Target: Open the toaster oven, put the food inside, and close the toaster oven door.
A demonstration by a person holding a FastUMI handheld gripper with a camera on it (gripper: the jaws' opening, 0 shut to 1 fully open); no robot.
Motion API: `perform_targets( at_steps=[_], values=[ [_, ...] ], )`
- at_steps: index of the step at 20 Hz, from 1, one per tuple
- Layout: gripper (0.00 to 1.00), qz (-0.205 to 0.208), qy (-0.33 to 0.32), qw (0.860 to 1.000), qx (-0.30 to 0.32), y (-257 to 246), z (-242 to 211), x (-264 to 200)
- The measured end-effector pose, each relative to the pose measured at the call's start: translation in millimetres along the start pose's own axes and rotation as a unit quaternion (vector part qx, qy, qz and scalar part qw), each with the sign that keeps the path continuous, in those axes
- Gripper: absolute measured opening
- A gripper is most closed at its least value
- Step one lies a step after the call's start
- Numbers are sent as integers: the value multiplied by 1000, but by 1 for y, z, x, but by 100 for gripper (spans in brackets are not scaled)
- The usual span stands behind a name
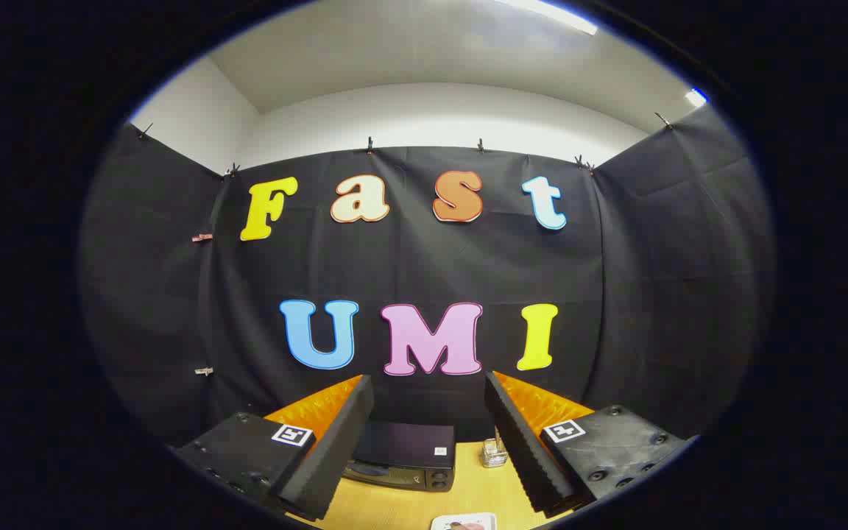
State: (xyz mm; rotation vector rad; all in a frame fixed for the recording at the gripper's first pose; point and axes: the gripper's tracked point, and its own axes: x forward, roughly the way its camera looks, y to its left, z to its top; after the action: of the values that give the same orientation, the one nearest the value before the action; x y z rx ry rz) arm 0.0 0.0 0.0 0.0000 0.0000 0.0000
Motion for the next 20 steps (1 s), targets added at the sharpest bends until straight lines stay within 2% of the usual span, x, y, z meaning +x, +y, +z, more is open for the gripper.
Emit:
perform_targets(
  at_steps=[20],
  values=[
    [98,-1,-1,1000,4,-7,0,-11]
  ],
)
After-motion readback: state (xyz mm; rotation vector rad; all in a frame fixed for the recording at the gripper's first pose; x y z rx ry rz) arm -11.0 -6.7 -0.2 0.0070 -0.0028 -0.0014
